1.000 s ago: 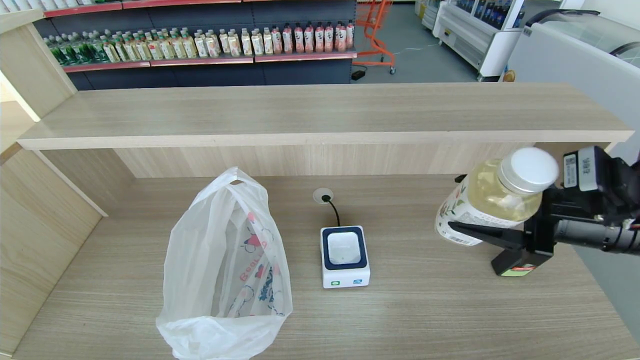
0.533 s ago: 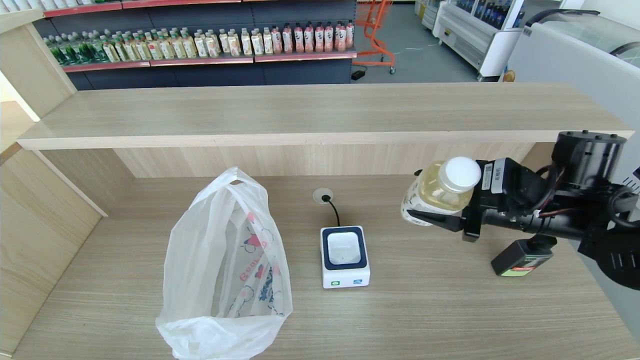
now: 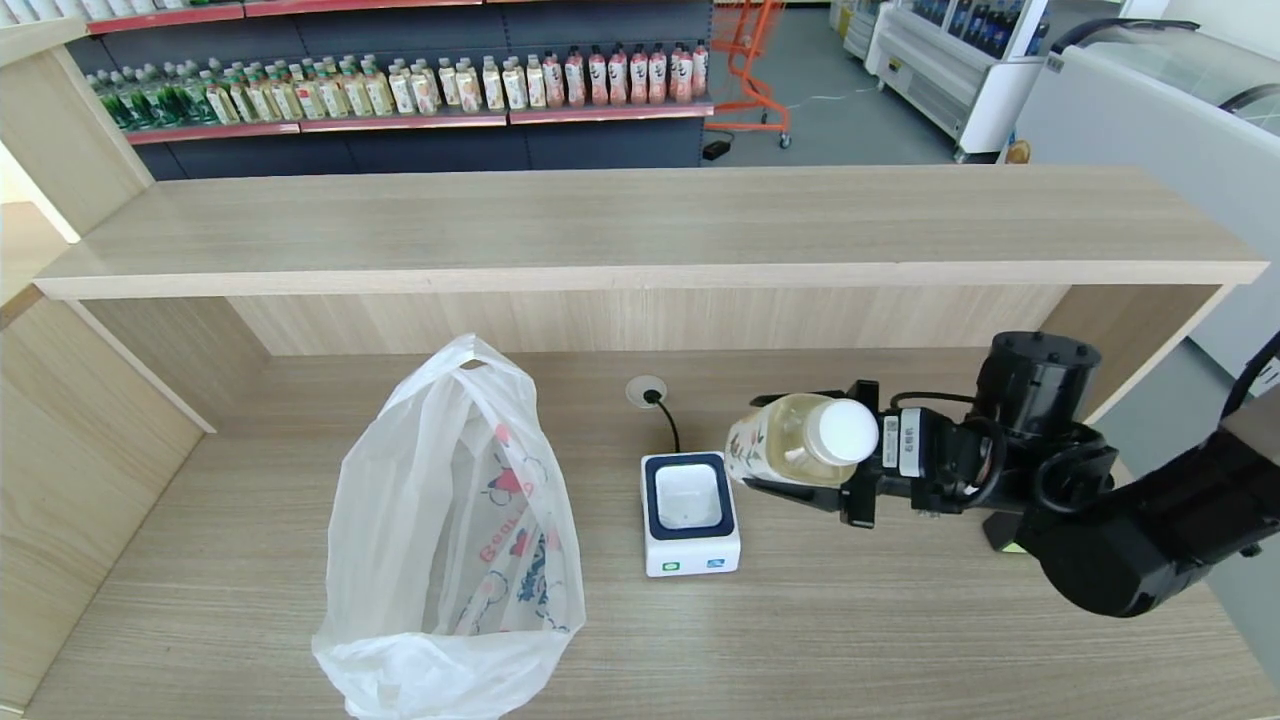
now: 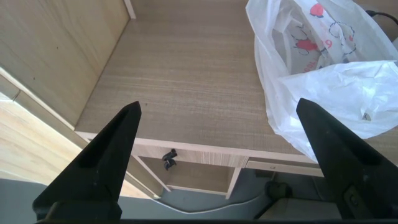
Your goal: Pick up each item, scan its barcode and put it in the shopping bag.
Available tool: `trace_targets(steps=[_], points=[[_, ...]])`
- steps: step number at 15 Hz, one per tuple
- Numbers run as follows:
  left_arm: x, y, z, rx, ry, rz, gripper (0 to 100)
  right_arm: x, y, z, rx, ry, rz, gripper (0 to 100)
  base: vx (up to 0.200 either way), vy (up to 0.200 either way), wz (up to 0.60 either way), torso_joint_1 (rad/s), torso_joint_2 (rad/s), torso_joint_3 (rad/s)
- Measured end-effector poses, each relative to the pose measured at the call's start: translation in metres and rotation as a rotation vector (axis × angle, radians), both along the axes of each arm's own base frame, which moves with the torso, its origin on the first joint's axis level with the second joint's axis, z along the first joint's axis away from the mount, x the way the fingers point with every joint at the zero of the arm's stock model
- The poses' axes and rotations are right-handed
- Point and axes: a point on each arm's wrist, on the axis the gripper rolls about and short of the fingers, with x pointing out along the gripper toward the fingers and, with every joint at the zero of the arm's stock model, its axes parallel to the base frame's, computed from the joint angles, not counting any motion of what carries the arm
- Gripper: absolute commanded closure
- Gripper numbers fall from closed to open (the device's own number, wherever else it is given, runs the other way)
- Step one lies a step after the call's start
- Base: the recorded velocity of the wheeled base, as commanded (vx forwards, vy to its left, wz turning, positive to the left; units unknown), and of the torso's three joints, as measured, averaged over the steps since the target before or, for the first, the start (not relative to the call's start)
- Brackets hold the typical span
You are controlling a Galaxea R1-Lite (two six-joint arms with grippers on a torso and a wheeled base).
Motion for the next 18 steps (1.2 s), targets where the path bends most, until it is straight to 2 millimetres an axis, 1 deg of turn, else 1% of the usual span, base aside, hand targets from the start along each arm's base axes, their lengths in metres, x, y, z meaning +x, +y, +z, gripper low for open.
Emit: trace_targets(steps=[4,8,11,18], points=[[0.000,0.000,0.000,0.000,0.000,0.000,0,0.007,0.005,-0.022,-0.004,0.021,0.059,100,0.000,0.000,0.00,0.000,0.00,0.000],[0.000,0.000,0.000,0.000,0.000,0.000,0,0.014,0.014,-0.035,0.003,0.003,0.097,100,0.000,0.000,0.00,0.000,0.00,0.000],[0.000,0.000,0.000,0.000,0.000,0.000,0,0.022,0.022,-0.040,0.011,-0.019,0.124,100,0.000,0.000,0.00,0.000,0.00,0.000],[0.000,0.000,0.000,0.000,0.000,0.000,0,0.041,0.031,-0.044,0.034,-0.079,0.162,100,0.000,0.000,0.00,0.000,0.00,0.000]])
